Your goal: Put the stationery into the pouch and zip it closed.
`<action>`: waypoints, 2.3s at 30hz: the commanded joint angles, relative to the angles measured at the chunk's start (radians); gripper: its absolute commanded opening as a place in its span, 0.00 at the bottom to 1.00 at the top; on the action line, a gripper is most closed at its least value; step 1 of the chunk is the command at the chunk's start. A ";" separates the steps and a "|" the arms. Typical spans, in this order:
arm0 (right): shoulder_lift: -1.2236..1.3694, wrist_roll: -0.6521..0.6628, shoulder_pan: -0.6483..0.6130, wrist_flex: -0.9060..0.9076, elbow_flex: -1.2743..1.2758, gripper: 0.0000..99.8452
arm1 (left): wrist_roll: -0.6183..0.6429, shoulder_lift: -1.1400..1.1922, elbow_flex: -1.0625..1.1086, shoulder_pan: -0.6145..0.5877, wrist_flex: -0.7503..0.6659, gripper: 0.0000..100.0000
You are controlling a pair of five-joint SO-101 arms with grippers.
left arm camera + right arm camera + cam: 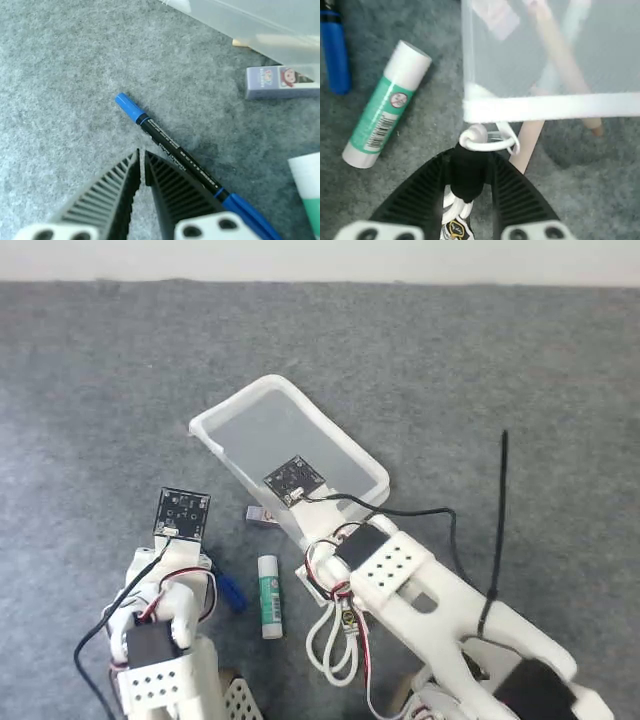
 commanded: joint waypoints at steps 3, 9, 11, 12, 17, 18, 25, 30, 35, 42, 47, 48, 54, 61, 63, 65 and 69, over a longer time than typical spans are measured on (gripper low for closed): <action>-0.122 0.023 0.005 0.002 -0.015 0.01 | -0.002 -0.003 -0.050 -0.005 -0.003 0.01; -0.199 0.190 0.005 0.001 -0.034 0.01 | -0.002 -0.003 -0.050 -0.005 -0.003 0.01; -0.220 0.290 0.005 0.001 -0.061 0.01 | -0.002 -0.003 -0.050 -0.005 -0.003 0.01; -0.226 0.325 0.005 0.001 -0.081 0.01 | -0.002 -0.003 -0.050 -0.005 -0.003 0.01; -0.220 0.356 0.005 0.001 -0.161 0.01 | -0.002 -0.003 -0.050 -0.005 -0.003 0.01; -0.217 0.356 0.005 0.001 -0.172 0.01 | -0.002 -0.003 -0.050 -0.005 -0.003 0.01; -0.242 0.358 0.004 -0.044 -0.192 0.01 | -0.002 -0.003 -0.050 -0.005 -0.003 0.01; -0.246 0.358 0.004 -0.027 -0.184 0.01 | -0.002 -0.003 -0.050 -0.005 -0.003 0.01; -0.246 0.350 0.004 -0.035 -0.184 0.01 | -0.002 -0.003 -0.050 -0.005 -0.003 0.01; -0.248 0.347 0.004 -0.059 -0.180 0.01 | -0.002 -0.003 -0.054 -0.005 -0.003 0.01; -0.248 0.347 0.004 -0.062 -0.178 0.01 | 0.003 -0.003 -0.058 -0.015 -0.048 0.01; -0.248 0.347 0.007 -0.064 -0.178 0.01 | 0.005 -0.003 -0.058 -0.031 -0.052 0.01; -0.255 0.336 0.010 -0.062 -0.163 0.01 | 0.006 -0.003 -0.101 -0.043 -0.051 0.01; -0.427 0.298 0.010 -0.097 -0.066 0.01 | 0.124 -0.003 -0.289 -0.041 -0.052 0.01; -0.464 0.299 0.010 -0.127 -0.028 0.01 | 0.178 -0.003 -0.363 -0.040 -0.068 0.01; -0.490 0.296 0.010 -0.139 -0.006 0.01 | 0.213 -0.002 -0.398 -0.040 -0.112 0.01; -0.509 0.295 0.012 -0.137 0.002 0.01 | 0.292 0.000 -0.371 -0.040 -0.206 0.01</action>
